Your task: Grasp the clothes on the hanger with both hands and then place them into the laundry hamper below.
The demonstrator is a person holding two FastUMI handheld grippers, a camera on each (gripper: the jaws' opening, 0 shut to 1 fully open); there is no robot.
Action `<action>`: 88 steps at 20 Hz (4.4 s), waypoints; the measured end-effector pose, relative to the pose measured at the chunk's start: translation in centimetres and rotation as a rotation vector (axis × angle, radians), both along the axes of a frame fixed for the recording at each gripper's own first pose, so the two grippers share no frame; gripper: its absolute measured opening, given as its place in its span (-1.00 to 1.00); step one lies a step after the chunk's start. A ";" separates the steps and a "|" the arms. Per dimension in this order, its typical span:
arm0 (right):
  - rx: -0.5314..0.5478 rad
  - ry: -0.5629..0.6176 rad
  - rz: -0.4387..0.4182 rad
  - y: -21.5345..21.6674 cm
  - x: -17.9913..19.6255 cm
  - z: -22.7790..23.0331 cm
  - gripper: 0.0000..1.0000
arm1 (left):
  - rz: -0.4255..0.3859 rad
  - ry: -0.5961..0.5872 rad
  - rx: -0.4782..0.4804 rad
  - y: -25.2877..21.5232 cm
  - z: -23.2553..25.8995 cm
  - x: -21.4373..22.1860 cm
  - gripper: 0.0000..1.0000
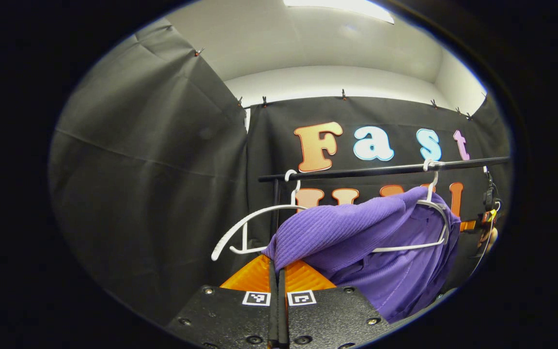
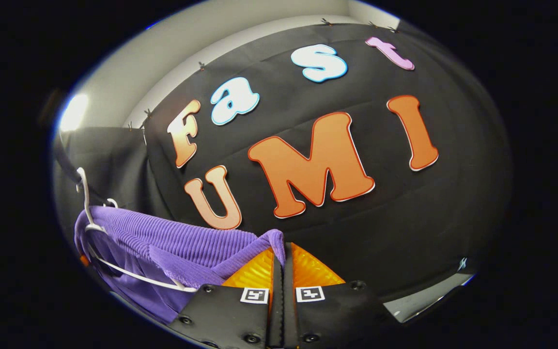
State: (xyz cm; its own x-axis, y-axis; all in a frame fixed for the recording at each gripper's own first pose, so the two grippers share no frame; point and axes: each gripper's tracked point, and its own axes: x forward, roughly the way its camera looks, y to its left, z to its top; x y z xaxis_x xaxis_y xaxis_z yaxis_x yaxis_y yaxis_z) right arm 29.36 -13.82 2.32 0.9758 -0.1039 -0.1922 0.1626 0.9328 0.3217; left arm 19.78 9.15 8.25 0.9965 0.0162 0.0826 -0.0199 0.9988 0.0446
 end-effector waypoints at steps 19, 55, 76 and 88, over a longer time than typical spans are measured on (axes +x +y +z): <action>0.025 0.240 -0.005 -2.8 -0.2 -16.1 -0.85 | -0.008 0.283 -0.097 0.9 -15.8 4.3 -1.00; -0.187 0.095 0.052 6.8 -25.4 -21.2 -0.85 | -0.385 0.389 0.030 -30.6 -30.2 -7.6 -0.99; -0.117 0.353 -0.025 0.9 -25.3 -40.9 -0.84 | -0.318 0.742 0.056 -30.6 -52.9 -8.3 -1.00; -0.083 0.630 -0.052 -0.7 -26.0 -55.7 -0.84 | -0.238 0.987 0.063 -28.0 -64.6 -8.0 -0.99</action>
State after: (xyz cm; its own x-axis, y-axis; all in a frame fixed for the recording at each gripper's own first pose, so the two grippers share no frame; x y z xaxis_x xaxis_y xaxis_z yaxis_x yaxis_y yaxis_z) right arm 3.36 -14.53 -53.42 0.6712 -0.1872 -0.7172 0.3427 0.9363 0.0763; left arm 11.82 -18.88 -56.36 0.5968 -0.1671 -0.7848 0.2533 0.9673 -0.0133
